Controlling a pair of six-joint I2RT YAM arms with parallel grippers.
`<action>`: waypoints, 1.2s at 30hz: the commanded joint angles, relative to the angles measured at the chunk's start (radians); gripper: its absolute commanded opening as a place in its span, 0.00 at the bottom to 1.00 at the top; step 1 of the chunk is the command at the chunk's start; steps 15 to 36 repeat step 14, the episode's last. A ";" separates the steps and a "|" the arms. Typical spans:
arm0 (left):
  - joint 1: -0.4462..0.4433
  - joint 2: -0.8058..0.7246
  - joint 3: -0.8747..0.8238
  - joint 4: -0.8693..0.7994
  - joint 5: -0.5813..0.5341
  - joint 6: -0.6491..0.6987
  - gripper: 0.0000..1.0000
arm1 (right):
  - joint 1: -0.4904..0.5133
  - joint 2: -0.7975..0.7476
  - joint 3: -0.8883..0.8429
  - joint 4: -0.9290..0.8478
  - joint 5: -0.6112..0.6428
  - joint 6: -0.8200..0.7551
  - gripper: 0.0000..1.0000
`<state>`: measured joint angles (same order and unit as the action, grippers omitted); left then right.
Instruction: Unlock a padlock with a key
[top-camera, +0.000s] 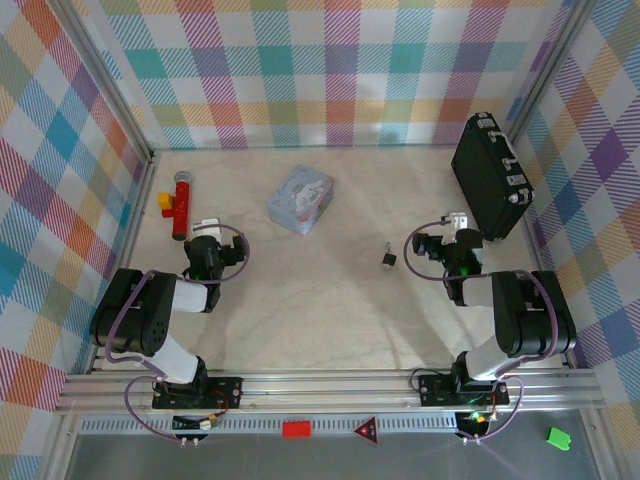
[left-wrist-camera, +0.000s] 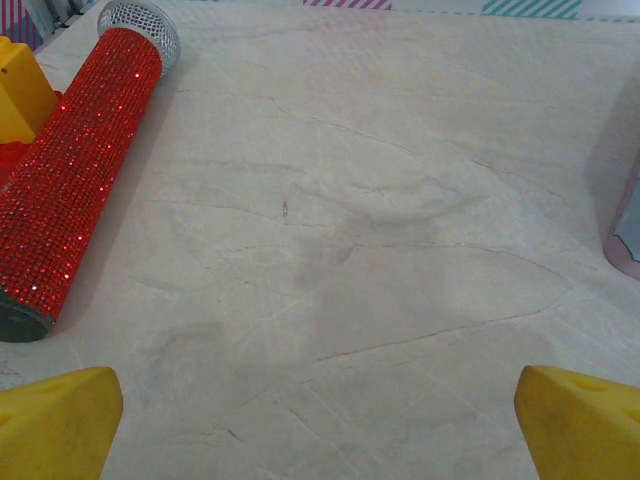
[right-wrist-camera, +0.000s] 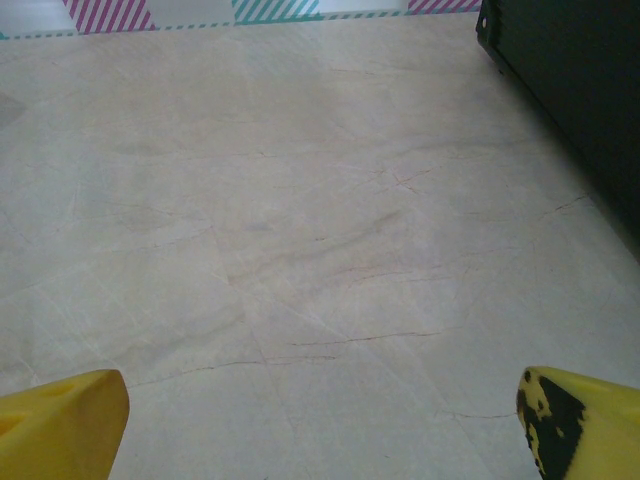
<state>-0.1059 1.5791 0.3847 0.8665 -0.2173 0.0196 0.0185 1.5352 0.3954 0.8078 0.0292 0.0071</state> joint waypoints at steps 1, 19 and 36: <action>0.011 -0.001 0.023 0.005 0.016 -0.001 1.00 | -0.006 -0.001 0.016 0.018 -0.001 0.010 0.99; 0.010 0.000 0.022 0.005 0.015 -0.001 1.00 | -0.006 -0.001 0.013 0.025 -0.002 0.011 0.99; 0.010 0.000 0.022 0.005 0.015 -0.001 1.00 | -0.006 -0.001 0.013 0.025 -0.002 0.011 0.99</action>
